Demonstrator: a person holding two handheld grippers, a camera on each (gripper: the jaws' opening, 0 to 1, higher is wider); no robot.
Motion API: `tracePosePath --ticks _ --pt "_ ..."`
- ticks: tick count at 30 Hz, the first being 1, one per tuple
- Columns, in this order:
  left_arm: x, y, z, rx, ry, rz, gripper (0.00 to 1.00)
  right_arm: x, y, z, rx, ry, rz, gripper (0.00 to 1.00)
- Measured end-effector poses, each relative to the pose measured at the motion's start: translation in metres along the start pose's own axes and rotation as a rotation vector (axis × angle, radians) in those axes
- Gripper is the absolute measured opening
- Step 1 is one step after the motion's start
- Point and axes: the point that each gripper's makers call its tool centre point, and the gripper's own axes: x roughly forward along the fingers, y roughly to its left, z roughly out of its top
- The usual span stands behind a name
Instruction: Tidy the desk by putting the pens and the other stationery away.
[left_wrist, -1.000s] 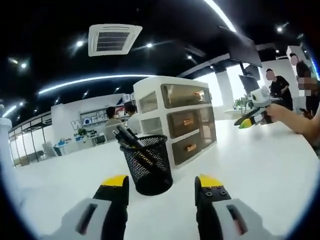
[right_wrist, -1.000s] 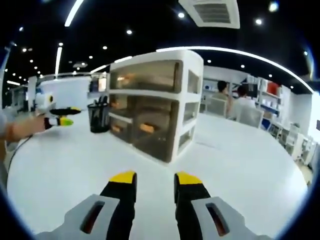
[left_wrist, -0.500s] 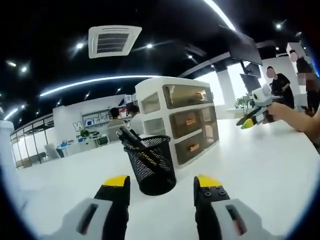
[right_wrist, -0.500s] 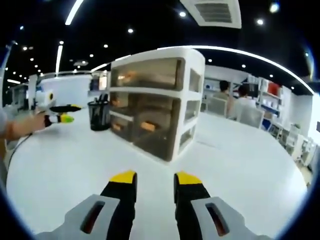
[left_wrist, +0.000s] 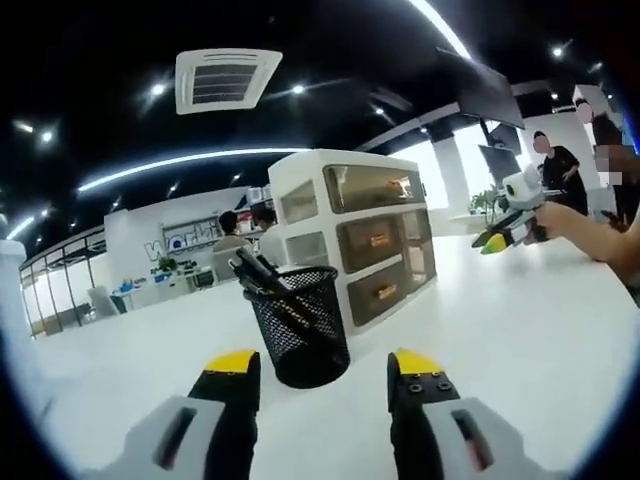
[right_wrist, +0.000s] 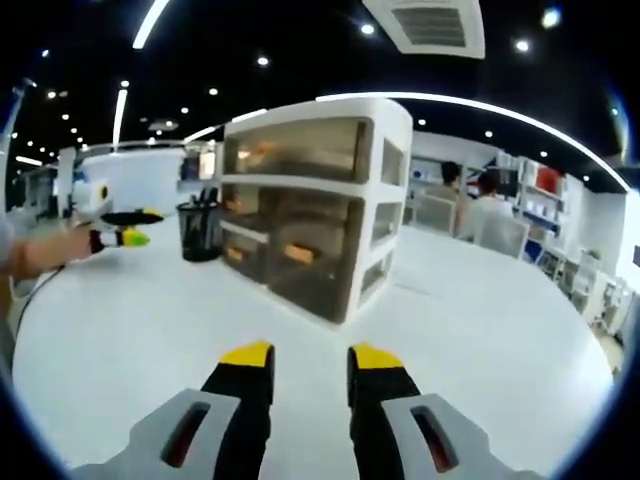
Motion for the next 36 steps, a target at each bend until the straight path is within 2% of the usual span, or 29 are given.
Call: tracePosePath --ticks 36 --pt "0.003 -0.0029 -0.0065 0.008 0.025 -0.014 0.51 0.0009 -0.0022 -0.0019 -0.006 0.012 -0.007 0.26"
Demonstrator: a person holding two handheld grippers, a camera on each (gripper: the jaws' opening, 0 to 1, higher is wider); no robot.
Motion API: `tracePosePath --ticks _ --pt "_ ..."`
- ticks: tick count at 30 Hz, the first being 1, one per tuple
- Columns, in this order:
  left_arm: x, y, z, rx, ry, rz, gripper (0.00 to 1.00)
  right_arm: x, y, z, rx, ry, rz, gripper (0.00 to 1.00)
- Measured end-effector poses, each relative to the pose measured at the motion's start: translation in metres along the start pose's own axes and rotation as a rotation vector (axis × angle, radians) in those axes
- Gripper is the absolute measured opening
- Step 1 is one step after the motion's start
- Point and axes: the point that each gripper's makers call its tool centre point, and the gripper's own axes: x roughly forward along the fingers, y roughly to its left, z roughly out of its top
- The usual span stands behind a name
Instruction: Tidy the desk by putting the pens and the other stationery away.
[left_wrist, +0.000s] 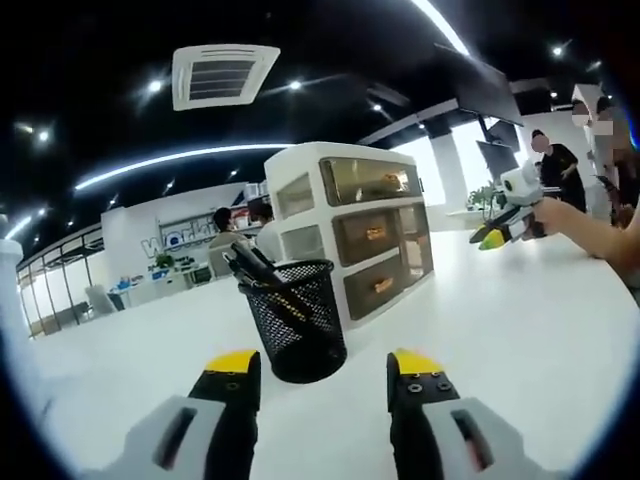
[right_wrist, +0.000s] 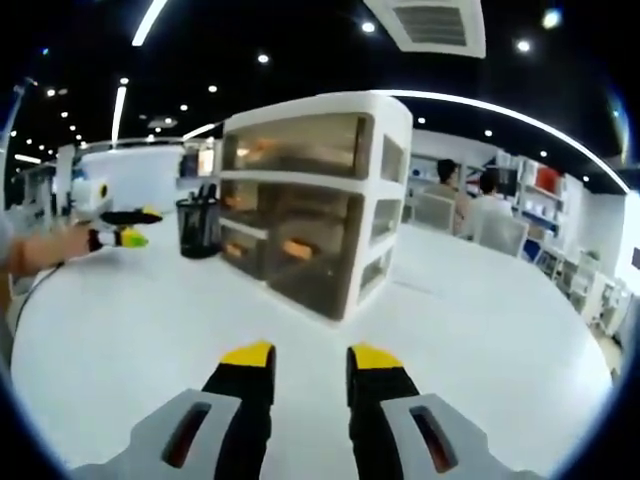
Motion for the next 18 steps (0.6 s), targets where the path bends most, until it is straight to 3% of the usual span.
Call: tracePosePath --ticks 18 --pt "-0.0013 -0.0014 0.0014 0.005 -0.003 -0.002 0.51 -0.0007 0.0038 -0.001 0.002 0.004 0.002 0.26"
